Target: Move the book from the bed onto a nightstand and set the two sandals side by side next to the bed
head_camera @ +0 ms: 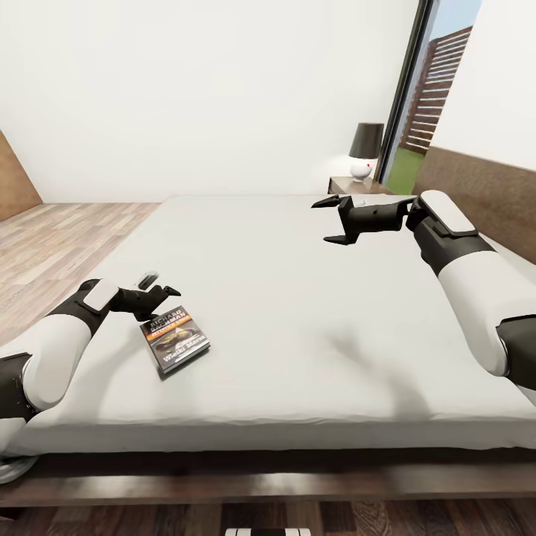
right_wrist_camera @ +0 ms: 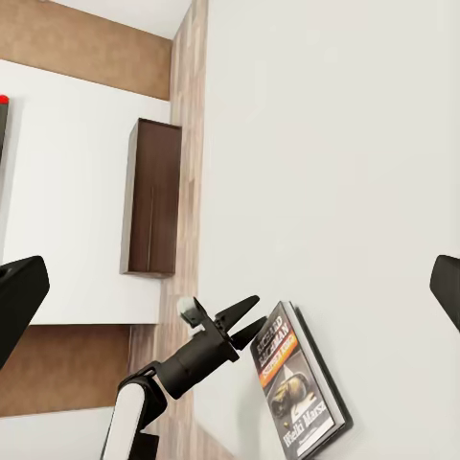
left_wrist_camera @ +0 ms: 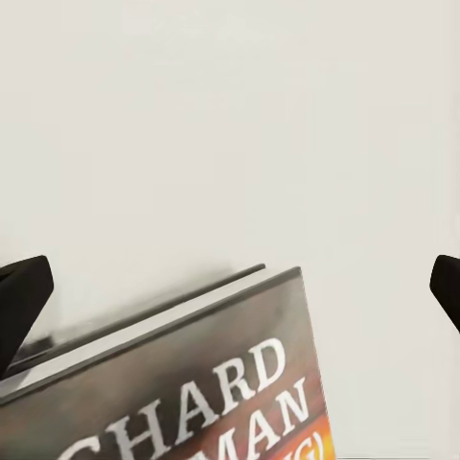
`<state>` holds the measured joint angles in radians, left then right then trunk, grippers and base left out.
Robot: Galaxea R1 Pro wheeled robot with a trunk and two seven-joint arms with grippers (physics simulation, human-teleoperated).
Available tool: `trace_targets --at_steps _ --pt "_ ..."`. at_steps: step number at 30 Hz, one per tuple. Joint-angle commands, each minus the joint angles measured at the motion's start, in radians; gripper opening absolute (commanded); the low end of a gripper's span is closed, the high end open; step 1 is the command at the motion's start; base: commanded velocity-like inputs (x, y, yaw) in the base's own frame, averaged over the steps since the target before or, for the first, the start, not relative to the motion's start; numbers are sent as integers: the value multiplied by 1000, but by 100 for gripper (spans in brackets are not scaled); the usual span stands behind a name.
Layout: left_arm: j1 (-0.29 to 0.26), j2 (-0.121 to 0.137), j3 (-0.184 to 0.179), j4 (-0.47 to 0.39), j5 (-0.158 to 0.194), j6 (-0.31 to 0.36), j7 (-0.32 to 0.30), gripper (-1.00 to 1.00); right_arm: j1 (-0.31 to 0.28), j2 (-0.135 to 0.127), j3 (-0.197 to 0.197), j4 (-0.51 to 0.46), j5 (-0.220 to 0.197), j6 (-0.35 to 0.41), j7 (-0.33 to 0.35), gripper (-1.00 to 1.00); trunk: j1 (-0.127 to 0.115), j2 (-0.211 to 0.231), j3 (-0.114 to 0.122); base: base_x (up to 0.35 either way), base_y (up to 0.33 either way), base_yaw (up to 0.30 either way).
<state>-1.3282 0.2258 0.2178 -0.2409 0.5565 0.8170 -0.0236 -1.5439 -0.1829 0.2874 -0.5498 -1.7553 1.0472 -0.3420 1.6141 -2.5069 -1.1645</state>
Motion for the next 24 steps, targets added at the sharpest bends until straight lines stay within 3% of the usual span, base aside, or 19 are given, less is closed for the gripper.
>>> trace_targets --at_steps 1,24 --pt "0 0 5 0 -7 6 0 100 -1 -1 5 -1 -9 0 -6 100 0 0 -1 -38 -46 0" --pt "0 1 5 0 -7 7 0 100 -1 0 6 0 -9 0 -11 100 0 0 -1 -60 -75 0"
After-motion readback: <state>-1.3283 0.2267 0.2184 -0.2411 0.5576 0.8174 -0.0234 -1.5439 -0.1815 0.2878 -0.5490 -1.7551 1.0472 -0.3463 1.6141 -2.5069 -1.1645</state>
